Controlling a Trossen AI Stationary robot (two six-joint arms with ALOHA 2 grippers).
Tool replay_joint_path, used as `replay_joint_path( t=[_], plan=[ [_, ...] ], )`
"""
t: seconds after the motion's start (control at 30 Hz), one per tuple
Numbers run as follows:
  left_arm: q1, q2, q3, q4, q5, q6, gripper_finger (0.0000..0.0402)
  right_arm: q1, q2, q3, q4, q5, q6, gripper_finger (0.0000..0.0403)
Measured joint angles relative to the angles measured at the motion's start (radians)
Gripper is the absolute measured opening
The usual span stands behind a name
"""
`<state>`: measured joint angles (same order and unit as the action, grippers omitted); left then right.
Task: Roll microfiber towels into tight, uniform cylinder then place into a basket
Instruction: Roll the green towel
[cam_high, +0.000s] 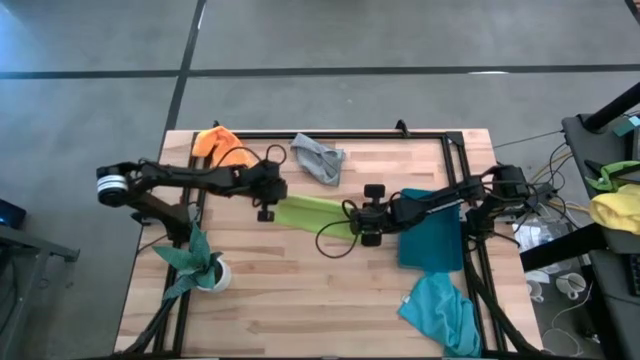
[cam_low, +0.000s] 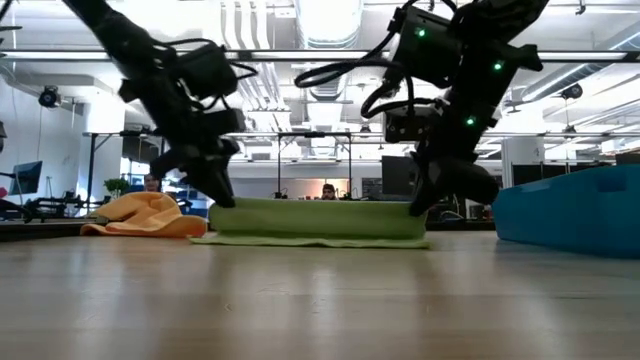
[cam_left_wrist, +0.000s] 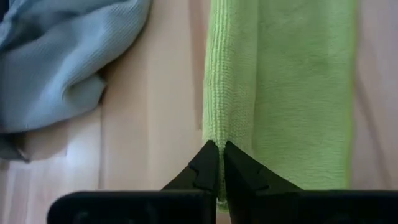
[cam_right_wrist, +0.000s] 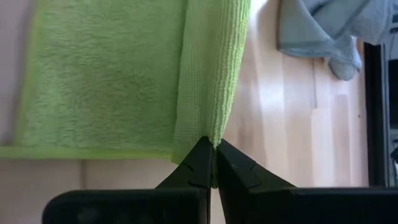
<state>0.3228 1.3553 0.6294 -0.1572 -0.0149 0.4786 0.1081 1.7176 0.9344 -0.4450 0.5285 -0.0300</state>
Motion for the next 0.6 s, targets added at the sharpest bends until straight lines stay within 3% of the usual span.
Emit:
replay_joint_path(
  t=[0.3,0.47,0.6],
  plan=[
    [-0.064,0.02,-0.081,0.138,-0.12,0.106,0.0,0.03,0.001,0.0,0.007,-0.077,0.003,0.0009],
    [-0.069,0.054,-0.08,0.223,-0.234,0.133,0.0,0.042,0.004,0.0,-0.001,0.024,-0.004,0.0009],
    [-0.068,0.084,-0.08,0.285,-0.24,0.16,0.0,0.042,0.004,-0.004,-0.004,0.033,-0.013,0.0009]
  ],
)
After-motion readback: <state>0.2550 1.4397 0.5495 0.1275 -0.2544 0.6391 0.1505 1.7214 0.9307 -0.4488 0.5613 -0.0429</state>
